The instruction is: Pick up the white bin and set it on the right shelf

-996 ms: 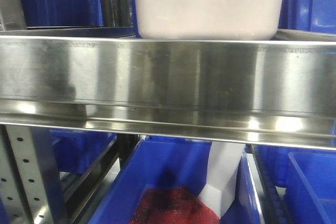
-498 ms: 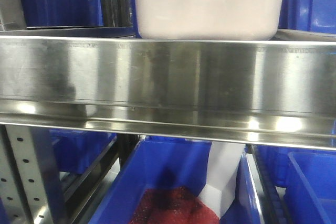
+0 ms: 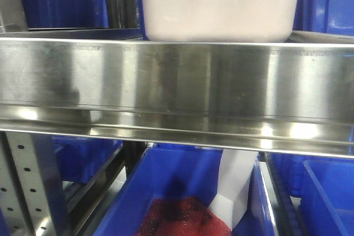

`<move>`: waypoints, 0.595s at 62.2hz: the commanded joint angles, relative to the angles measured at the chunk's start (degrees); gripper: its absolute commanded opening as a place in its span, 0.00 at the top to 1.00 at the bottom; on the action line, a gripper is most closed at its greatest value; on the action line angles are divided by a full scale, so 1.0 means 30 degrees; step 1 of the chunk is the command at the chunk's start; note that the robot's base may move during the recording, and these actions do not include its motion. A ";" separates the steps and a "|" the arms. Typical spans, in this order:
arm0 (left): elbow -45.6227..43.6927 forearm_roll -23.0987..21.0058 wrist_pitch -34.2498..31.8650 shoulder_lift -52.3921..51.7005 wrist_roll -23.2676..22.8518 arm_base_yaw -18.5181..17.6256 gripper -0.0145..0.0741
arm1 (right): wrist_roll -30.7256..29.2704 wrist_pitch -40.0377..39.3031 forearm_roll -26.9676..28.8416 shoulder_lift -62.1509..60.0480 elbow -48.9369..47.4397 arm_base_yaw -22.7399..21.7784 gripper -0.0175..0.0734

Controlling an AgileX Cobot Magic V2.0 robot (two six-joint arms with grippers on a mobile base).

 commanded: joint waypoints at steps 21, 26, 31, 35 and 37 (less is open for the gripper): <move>0.0292 -0.0004 -0.1760 -0.0258 -0.0131 -0.0140 0.97 | 0.0067 -0.1905 -0.0290 -0.0343 -0.0044 -0.0007 0.72; 0.0292 -0.0004 -0.1760 -0.0258 -0.0131 -0.0140 0.97 | 0.0067 -0.1905 -0.0290 -0.0343 -0.0044 -0.0007 0.72; 0.0292 -0.0004 -0.1760 -0.0258 -0.0131 -0.0140 0.97 | 0.0067 -0.1905 -0.0290 -0.0343 -0.0044 -0.0007 0.72; 0.0292 -0.0004 -0.1760 -0.0258 -0.0131 -0.0140 0.97 | 0.0067 -0.1905 -0.0290 -0.0343 -0.0044 -0.0007 0.72; 0.0292 -0.0004 -0.1760 -0.0258 -0.0131 -0.0140 0.97 | 0.0067 -0.1905 -0.0290 -0.0343 -0.0044 -0.0007 0.72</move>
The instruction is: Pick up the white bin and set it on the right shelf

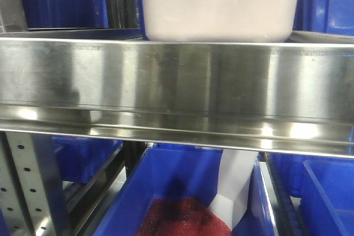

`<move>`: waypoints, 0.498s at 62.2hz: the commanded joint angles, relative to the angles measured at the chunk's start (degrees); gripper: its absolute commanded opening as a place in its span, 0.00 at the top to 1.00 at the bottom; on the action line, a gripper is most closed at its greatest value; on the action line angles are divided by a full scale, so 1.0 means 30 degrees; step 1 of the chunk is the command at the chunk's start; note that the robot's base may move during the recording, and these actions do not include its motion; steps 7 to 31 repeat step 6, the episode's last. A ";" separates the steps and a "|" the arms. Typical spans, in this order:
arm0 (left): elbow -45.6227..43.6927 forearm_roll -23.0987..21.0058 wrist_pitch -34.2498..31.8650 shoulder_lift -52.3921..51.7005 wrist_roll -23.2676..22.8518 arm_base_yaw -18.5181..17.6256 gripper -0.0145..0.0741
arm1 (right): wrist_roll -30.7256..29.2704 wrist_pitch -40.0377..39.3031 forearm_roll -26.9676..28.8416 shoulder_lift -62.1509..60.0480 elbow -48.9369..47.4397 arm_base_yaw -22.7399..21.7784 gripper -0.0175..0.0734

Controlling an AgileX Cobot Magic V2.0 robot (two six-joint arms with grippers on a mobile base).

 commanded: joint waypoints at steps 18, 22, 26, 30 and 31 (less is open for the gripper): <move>0.0292 -0.0004 -0.1760 -0.0258 -0.0131 -0.0140 0.97 | -0.0018 -0.1905 -0.0244 -0.0343 -0.0044 -0.0007 0.72; 0.0292 -0.0004 -0.1760 -0.0258 -0.0131 -0.0140 0.97 | -0.0018 -0.1905 -0.0244 -0.0343 -0.0044 -0.0007 0.72; 0.0292 -0.0004 -0.1760 -0.0258 -0.0131 -0.0140 0.97 | -0.0018 -0.1905 -0.0244 -0.0343 -0.0044 -0.0007 0.72; 0.0292 -0.0004 -0.1760 -0.0258 -0.0131 -0.0140 0.97 | -0.0018 -0.1905 -0.0244 -0.0343 -0.0044 -0.0007 0.72; 0.0292 -0.0004 -0.1760 -0.0258 -0.0131 -0.0140 0.97 | -0.0018 -0.1905 -0.0244 -0.0343 -0.0044 -0.0007 0.72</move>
